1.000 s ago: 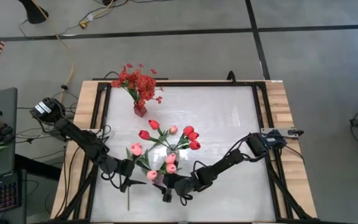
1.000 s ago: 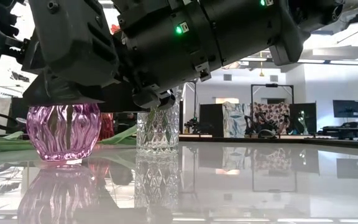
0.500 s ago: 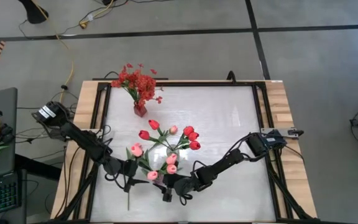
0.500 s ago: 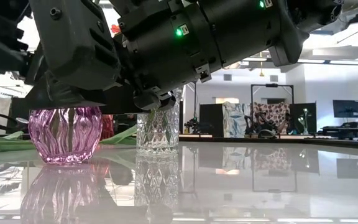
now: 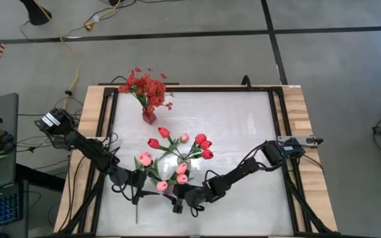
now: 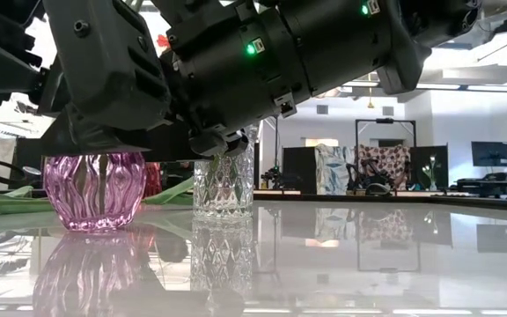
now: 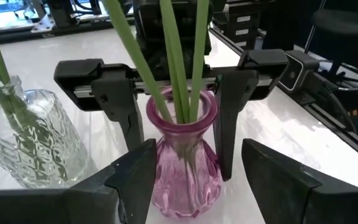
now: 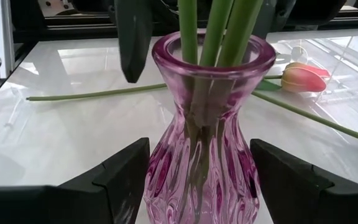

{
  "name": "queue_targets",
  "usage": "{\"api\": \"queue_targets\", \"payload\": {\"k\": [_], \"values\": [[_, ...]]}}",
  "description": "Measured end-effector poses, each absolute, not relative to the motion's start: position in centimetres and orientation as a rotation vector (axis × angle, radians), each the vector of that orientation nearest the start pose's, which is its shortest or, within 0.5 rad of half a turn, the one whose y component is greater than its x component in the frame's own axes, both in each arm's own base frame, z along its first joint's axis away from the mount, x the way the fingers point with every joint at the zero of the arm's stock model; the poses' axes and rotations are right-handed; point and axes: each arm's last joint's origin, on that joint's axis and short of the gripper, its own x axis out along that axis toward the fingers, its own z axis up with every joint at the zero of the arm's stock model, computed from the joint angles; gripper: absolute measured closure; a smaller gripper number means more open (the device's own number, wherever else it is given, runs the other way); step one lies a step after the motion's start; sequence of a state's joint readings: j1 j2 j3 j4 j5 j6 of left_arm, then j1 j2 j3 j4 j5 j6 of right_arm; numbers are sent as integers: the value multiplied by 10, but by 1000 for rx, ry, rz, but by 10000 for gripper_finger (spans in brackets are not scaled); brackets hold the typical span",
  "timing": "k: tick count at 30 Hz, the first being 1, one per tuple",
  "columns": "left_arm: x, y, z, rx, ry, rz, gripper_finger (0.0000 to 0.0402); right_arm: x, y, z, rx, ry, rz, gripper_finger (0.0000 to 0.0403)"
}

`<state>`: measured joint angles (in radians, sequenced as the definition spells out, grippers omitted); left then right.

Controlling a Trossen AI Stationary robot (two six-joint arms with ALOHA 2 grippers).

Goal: Sort flowers into vase by color
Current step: Put the pink flower into the purple vase

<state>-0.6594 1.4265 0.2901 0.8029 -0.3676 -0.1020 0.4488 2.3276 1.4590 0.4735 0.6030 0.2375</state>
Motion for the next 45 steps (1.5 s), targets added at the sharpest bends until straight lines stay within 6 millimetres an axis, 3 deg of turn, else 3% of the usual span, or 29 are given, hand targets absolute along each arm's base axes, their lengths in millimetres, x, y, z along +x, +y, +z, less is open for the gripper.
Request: {"api": "queue_targets", "payload": {"k": [17, 33, 45], "values": [[190, -129, 137, 45, 310, -277, 192, 449, 197, 112, 33, 323, -192, 105], [190, -129, 137, 45, 308, -282, 192, 447, 197, 108, -26, 363, -183, 39], [190, -129, 137, 46, 307, -281, 192, 456, 203, 122, -120, 431, -178, 44]]}}
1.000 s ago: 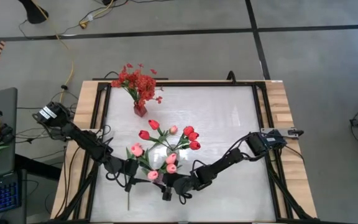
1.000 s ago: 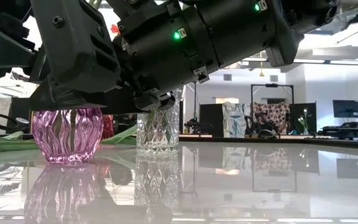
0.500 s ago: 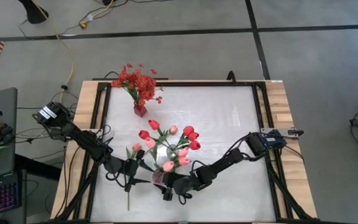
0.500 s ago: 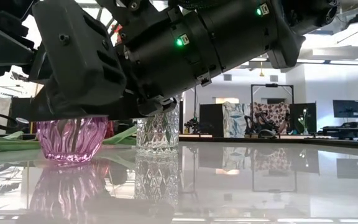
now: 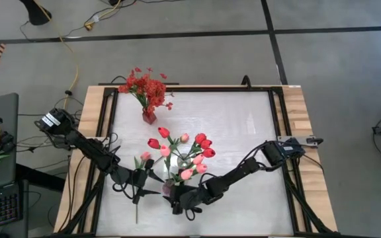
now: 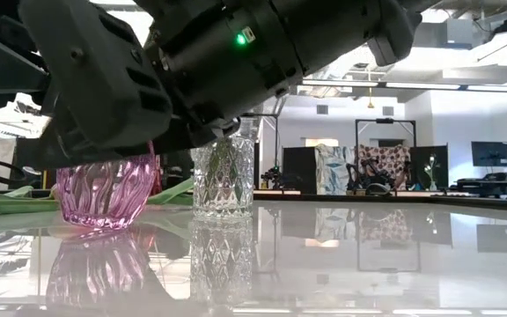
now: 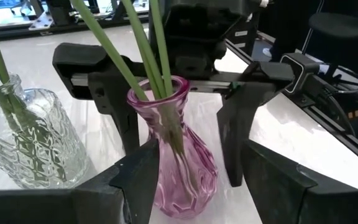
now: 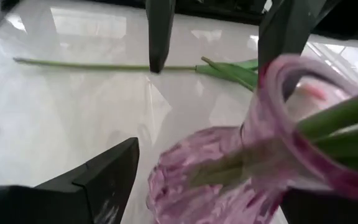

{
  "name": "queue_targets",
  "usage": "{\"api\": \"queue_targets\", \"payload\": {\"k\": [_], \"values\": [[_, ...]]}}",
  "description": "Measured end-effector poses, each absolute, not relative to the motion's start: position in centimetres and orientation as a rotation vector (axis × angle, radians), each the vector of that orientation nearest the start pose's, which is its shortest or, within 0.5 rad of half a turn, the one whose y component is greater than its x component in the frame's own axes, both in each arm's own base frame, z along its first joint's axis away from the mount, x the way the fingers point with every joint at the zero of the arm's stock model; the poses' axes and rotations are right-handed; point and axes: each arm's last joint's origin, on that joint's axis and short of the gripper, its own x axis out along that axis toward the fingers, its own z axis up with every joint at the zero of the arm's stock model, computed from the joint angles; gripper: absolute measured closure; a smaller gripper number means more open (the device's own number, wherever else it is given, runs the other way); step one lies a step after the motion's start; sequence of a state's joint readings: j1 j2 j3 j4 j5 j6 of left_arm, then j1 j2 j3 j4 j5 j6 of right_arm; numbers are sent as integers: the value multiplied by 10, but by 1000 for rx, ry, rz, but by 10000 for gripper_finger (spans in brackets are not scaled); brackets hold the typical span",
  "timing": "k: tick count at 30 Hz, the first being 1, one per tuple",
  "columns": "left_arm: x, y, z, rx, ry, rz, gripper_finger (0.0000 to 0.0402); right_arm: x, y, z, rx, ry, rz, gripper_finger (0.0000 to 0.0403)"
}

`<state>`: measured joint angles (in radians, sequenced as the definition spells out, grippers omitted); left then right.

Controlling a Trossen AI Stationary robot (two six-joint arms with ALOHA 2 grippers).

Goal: Sort flowers into vase by color
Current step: Put the pink flower into the purple vase

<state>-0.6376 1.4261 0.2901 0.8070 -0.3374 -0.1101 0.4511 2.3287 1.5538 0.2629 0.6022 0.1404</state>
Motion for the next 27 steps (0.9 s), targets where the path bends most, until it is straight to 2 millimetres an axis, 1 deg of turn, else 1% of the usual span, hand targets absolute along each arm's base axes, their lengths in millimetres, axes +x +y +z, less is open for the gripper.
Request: {"api": "queue_targets", "payload": {"k": [6, 9, 23, 27], "values": [[190, -129, 137, 46, 308, -281, 192, 455, 202, 121, -135, 455, -182, 80], [190, -129, 137, 48, 310, -280, 192, 455, 202, 121, -135, 455, -182, 90], [190, -129, 136, 51, 315, -279, 192, 455, 202, 121, -142, 461, -181, 86], [190, -129, 136, 51, 314, -277, 192, 454, 205, 121, -174, 465, -168, 86]]}}
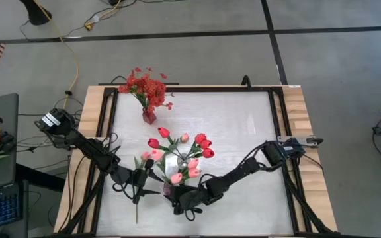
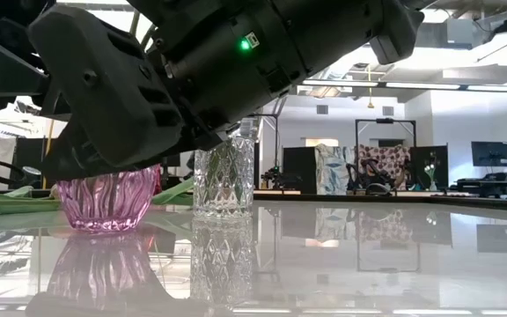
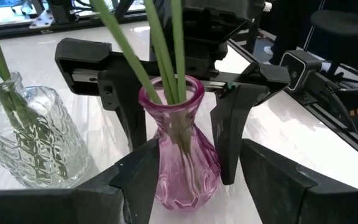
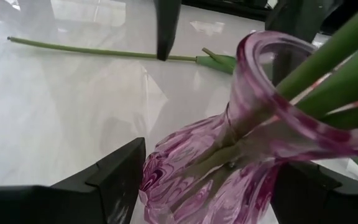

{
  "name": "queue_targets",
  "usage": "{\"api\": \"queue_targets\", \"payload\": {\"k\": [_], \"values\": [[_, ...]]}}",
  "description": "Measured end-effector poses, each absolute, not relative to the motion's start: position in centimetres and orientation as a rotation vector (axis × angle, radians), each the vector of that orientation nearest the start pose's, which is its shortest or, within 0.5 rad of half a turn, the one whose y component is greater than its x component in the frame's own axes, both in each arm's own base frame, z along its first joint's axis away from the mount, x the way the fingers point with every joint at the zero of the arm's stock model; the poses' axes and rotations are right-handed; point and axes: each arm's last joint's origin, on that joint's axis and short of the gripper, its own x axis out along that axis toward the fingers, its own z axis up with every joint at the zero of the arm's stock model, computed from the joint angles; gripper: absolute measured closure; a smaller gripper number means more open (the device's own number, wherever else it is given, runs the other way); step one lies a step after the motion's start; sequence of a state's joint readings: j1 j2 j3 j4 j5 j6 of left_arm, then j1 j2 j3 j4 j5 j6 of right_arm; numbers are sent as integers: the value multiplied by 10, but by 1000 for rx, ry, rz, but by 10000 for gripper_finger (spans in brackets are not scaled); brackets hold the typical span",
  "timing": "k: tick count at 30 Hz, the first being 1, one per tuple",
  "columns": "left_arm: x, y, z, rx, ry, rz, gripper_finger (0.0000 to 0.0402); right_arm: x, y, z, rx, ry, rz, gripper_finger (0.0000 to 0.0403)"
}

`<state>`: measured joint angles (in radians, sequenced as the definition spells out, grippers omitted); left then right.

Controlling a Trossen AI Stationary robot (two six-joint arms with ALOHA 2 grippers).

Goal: Sort flowers into vase by color
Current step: Put the pink flower into the purple vase

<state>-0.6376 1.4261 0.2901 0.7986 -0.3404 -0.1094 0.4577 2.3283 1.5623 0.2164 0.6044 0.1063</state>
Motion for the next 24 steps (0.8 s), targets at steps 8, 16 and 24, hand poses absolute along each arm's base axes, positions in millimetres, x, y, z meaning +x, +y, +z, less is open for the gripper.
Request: {"api": "queue_targets", "payload": {"k": [8, 16, 24], "values": [[190, -129, 136, 51, 314, -277, 192, 453, 206, 121, -207, 471, -157, 86], [190, -129, 136, 51, 314, -278, 192, 452, 208, 121, -203, 469, -149, 67], [190, -129, 136, 60, 313, -279, 192, 452, 209, 121, -172, 469, -139, 27]]}}
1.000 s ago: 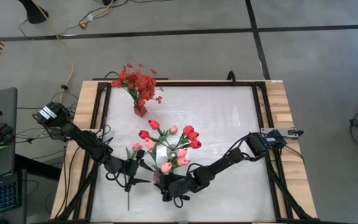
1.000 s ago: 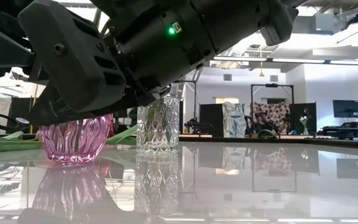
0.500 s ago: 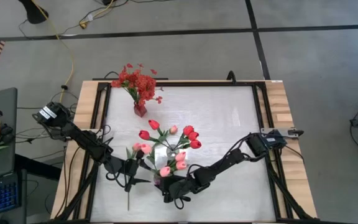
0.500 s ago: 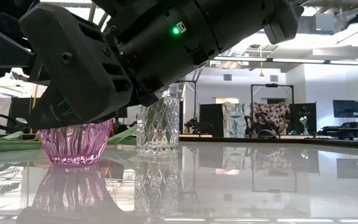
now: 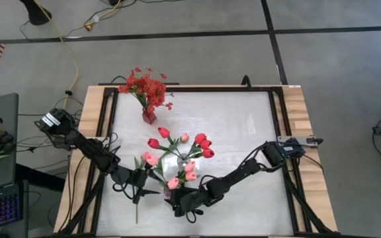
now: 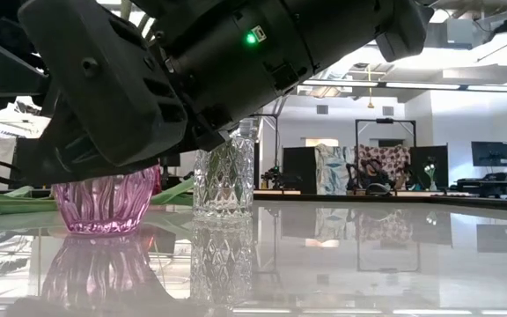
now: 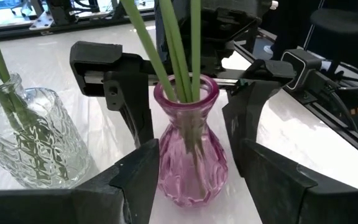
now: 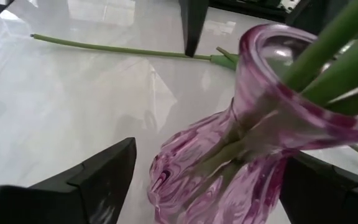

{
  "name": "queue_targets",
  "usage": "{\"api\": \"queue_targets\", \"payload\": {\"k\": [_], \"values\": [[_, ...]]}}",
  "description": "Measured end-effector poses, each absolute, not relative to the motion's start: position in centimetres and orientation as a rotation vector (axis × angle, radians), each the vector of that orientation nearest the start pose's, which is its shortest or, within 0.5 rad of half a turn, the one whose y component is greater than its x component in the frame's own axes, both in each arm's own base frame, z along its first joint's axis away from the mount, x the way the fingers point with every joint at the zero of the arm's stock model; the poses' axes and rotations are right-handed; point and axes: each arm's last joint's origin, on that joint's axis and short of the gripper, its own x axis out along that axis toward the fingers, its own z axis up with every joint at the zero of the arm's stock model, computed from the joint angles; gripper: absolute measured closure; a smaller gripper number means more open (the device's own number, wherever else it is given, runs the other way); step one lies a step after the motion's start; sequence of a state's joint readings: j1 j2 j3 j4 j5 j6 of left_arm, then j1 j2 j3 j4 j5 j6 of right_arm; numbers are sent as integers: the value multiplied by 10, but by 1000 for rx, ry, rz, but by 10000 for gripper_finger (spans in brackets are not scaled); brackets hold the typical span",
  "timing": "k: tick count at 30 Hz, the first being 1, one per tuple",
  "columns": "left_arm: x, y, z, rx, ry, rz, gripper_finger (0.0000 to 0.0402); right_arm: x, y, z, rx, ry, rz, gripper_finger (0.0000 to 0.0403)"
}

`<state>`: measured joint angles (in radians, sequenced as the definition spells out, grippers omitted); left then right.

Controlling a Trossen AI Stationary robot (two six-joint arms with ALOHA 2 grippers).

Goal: Sort flowers into vase by color
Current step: Put the pink flower into the purple vase

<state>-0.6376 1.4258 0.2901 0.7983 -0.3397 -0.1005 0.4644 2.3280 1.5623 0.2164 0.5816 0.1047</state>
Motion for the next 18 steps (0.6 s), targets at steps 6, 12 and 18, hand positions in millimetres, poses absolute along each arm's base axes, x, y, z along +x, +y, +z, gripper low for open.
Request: {"api": "queue_targets", "payload": {"k": [6, 12, 18], "values": [[191, -128, 136, 58, 314, -276, 192, 452, 209, 121, -178, 471, -133, 26], [191, -127, 136, 58, 314, -276, 191, 451, 208, 118, -195, 496, -133, 26], [191, -127, 136, 58, 314, -276, 191, 450, 209, 120, -215, 505, -127, 26]]}}
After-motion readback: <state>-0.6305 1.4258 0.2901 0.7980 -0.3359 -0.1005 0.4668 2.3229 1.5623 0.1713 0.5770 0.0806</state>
